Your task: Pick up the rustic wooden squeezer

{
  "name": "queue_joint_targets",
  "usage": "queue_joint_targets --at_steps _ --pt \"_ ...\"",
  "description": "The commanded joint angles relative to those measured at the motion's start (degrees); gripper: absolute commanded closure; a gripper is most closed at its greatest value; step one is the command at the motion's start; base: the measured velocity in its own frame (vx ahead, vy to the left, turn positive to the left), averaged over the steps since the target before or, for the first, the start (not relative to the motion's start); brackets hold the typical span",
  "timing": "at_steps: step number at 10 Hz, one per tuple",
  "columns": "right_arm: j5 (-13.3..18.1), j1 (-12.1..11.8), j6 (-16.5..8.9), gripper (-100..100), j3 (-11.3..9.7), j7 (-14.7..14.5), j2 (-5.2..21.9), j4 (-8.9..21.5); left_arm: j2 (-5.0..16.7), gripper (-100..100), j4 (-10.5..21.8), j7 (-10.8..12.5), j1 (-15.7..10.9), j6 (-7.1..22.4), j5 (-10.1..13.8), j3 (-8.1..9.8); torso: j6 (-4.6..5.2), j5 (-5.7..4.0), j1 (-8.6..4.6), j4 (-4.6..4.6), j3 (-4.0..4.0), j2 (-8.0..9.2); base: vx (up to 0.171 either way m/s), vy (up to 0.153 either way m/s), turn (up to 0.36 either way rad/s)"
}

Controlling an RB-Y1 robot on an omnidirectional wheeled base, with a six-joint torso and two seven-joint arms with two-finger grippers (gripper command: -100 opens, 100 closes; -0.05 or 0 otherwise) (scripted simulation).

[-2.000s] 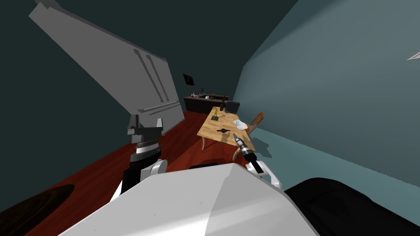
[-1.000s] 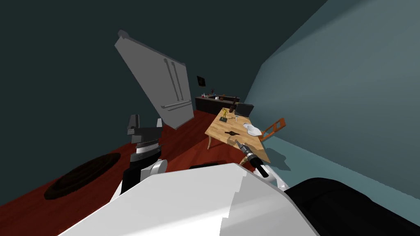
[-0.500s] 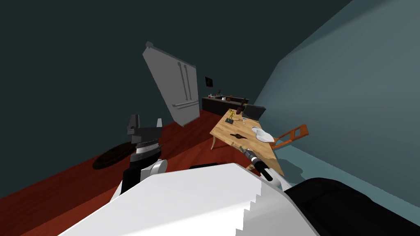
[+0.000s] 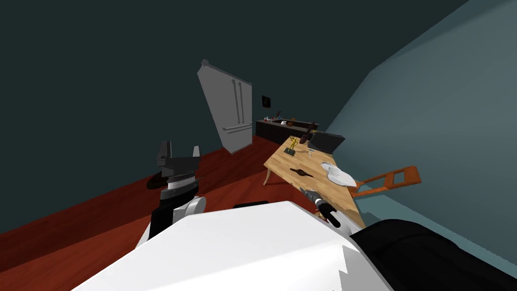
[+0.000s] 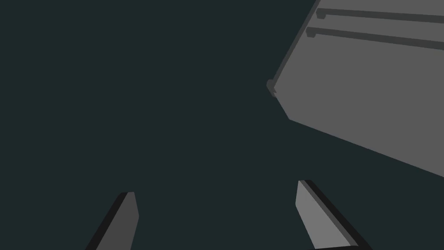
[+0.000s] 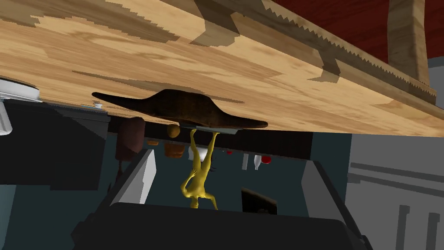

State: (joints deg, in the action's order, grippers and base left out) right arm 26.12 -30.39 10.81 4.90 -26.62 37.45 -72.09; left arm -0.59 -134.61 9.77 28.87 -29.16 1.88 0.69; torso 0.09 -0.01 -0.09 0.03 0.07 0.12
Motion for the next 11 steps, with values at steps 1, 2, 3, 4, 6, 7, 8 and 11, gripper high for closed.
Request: queue_joint_targets --at_steps 1,2,3,4,6,7,8,11 --pt "2.2 0.3 -0.9 -100 -0.6 -2.0 1.7 2.9 0.0 0 0.0 0.0 0.0 0.0 0.0 0.0 0.0 0.0 0.0 0.0 0.0 0.0 -0.009 0.013 0.329" --pt "2.2 0.3 -0.9 -100 -0.6 -2.0 1.7 3.6 0.0 0 0.0 0.0 0.0 0.0 0.0 -0.01 -0.08 0.02 0.01 0.01 0.0 0.0 -0.006 0.003 0.194" --pt "2.2 0.3 -0.9 -100 -0.6 -2.0 1.7 4.3 0.0 0 0.0 0.0 0.0 0.0 0.0 0.0 -0.01 0.0 0.0 0.0 0.0 -0.01 -0.001 -0.002 -0.033" --pt "4.0 0.8 -1.8 -100 -1.2 -3.6 3.2 5.9 0.0 0 0.0 0.0 0.0 0.0 0.0 0.0 0.02 -0.01 -0.02 0.0 0.0 -0.01 -0.008 0.01 0.286" --pt "5.9 1.2 -2.8 -100 -1.8 -5.1 4.6 9.8 0.0 0 0.0 0.0 0.0 0.0 0.0 0.0 -0.01 0.0 -0.02 0.0 -0.01 -0.02 -0.007 0.002 0.266" --pt "5.9 1.2 -2.8 -100 -1.8 -5.1 4.6 10.7 0.0 0 0.0 0.0 0.0 0.0 0.0 0.0 -0.05 0.0 -0.02 0.01 0.0 -0.01 -0.007 -0.003 0.157" --pt "7.7 1.7 -3.7 -100 -2.3 -6.7 6.0 13.1 0.0 0 0.0 0.0 0.0 0.0 0.0 0.0 0.01 0.0 -0.04 0.0 0.0 -0.01 -0.009 0.002 0.31" --pt "11.3 2.9 -5.5 -100 -3.6 -9.5 8.4 19.3 0.0 0 0.0 0.0 0.0 0.0 0.0 0.0 -0.05 0.0 -0.05 0.01 0.0 -0.01 -0.01 -0.004 0.292"
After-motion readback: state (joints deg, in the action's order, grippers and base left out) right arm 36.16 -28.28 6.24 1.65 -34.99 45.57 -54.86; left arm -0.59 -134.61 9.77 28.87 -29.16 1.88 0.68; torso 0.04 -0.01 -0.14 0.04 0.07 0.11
